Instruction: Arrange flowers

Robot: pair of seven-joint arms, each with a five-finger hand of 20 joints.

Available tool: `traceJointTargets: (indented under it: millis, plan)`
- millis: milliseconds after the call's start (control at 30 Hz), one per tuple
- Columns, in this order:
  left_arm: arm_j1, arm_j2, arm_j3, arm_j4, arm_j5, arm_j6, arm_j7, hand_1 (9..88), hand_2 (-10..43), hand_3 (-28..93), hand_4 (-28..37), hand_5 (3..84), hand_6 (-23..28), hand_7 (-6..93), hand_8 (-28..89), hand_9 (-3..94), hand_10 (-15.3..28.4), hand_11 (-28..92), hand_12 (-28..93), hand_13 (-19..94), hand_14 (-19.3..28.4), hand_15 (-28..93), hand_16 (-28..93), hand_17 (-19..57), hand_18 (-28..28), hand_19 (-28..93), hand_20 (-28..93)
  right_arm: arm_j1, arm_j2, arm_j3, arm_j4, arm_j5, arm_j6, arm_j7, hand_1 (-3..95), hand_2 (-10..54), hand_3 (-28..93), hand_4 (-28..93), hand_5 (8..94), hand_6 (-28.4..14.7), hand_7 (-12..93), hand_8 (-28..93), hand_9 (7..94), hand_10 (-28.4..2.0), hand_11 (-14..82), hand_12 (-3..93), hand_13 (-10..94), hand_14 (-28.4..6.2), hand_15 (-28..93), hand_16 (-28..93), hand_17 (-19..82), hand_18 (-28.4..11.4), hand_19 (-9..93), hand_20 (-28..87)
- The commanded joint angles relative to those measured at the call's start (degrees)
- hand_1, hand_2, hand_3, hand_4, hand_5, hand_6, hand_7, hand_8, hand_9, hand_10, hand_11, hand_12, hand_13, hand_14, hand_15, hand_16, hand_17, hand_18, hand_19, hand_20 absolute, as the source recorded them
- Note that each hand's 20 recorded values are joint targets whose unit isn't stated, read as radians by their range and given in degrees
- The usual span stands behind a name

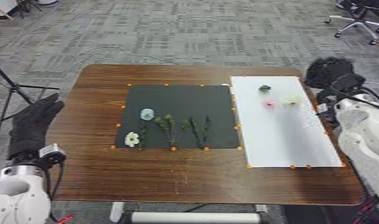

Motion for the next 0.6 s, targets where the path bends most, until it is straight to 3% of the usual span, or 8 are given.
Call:
traceJointTargets:
  millis: [33, 233, 333, 467, 600]
  plan:
    - [-2.2, 1.83, 2.43, 0.09, 0.14, 2.22, -1.48, 25.1, 1.5, 70, -24.5, 49.0, 3.8, 14.4, -8, 49.6, 13.5, 19, 12, 36, 15.0, 10, 1, 5.3, 10.7, 6, 15, 27.8, -2.0, -21.2, -4.8, 7.1, -7.0, -7.2, 58.3, -9.5, 58, -22, 76.7, 4.0, 30, 3, 89.7, -8.0, 12.0, 35.5, 75, -6.1, 67, 39, 35, -22.1, 74, 64]
    - [-3.9, 2.69, 4.15, 0.21, 0.52, 3.36, -1.9, 25.1, 1.5, 70, -24.6, 48.9, 3.8, 14.5, -8, 49.7, 13.5, 19, 11, 36, 15.0, 10, 1, 5.4, 10.7, 6, 15, 37.9, -15.0, -32.3, 0.1, 6.6, -18.1, -12.4, 57.9, -9.5, 57, -21, 76.9, 4.2, 29, 4, 89.6, -7.9, 11.5, 35.7, 75, -6.3, 66, 39, 35, -21.9, 74, 64]
    - [-4.6, 3.05, 4.84, 0.27, 0.63, 3.06, -1.87, 25.2, 1.5, 70, -24.7, 49.0, 3.8, 14.5, -8, 49.7, 13.6, 19, 12, 36, 15.0, 10, 1, 5.4, 10.7, 6, 15, 35.9, -22.9, -30.5, 1.8, 2.2, -24.1, -13.8, 57.9, -9.5, 57, -21, 76.8, 4.4, 29, 4, 89.7, -7.9, 11.4, 35.6, 75, -6.3, 66, 39, 35, -21.9, 73, 64]
    - [-5.3, 3.51, 5.43, 0.65, 0.75, 2.86, -1.97, 25.1, 1.5, 70, -24.7, 48.9, 3.8, 14.5, -8, 49.7, 13.6, 19, 11, 36, 14.9, 10, 1, 5.3, 10.7, 6, 15, 32.3, -31.8, -27.4, 5.3, -3.7, -28.1, -16.3, 57.9, -9.5, 57, -21, 76.8, 4.5, 29, 4, 89.7, -7.8, 11.4, 35.4, 75, -6.4, 66, 39, 34, -21.8, 73, 64]
    - [-5.1, 3.86, 5.08, 0.62, 0.4, 3.47, -1.54, 25.1, 1.5, 70, -24.7, 49.0, 3.8, 14.5, -8, 49.7, 13.6, 19, 12, 36, 14.8, 10, 1, 5.3, 10.7, 6, 15, 27.9, -39.6, -22.7, 9.5, -9.8, -31.7, -19.6, 57.9, -9.5, 57, -21, 76.8, 4.6, 29, 3, 89.5, -7.7, 11.1, 35.2, 74, -6.4, 65, 39, 34, -21.5, 72, 64]
